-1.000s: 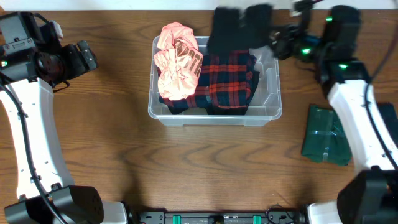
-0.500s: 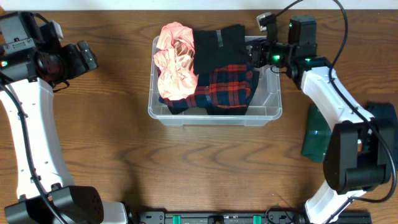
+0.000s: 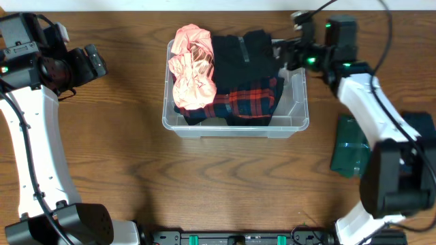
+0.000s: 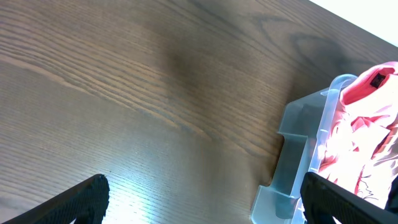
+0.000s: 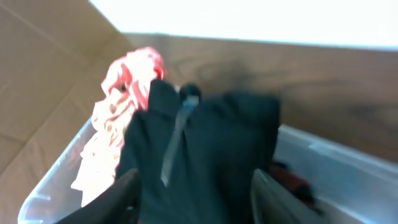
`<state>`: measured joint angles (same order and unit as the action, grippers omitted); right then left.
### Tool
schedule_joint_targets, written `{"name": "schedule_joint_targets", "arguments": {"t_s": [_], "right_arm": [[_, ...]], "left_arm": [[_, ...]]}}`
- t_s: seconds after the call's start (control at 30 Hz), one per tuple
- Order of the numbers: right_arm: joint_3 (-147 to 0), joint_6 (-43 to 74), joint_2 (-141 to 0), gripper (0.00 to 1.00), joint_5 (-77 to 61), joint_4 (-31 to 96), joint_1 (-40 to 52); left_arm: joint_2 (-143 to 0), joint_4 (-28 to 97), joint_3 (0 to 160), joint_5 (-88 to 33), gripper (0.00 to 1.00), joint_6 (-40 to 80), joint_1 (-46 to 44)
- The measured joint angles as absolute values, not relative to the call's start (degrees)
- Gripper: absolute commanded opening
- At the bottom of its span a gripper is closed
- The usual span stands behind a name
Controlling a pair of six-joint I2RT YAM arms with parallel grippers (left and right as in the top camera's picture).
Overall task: Pack container
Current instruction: 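Carry the black garment into the bin's back right and release it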
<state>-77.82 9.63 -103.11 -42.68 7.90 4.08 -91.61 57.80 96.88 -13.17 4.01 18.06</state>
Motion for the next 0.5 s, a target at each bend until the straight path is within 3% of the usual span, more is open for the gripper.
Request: {"name": "schedule_joint_targets", "arguments": {"t_s": [0.07, 0.3, 0.5], "right_arm": [[-77.82, 9.08, -100.44, 0.43, -41.47, 8.84, 3.33], [-78.06, 6.28, -97.69, 0.03, -37.06, 9.98, 6.2], [-78.06, 4.1, -100.14, 0.01, -29.69, 9.15, 14.06]], "left_arm": [[-91.61, 57.8, 96.88, -13.17, 0.98, 4.01, 18.06], [-91.61, 57.8, 96.88, -13.17, 0.98, 4.01, 18.06], [-91.61, 57.8, 96.88, -13.17, 0.98, 4.01, 18.06]]}}
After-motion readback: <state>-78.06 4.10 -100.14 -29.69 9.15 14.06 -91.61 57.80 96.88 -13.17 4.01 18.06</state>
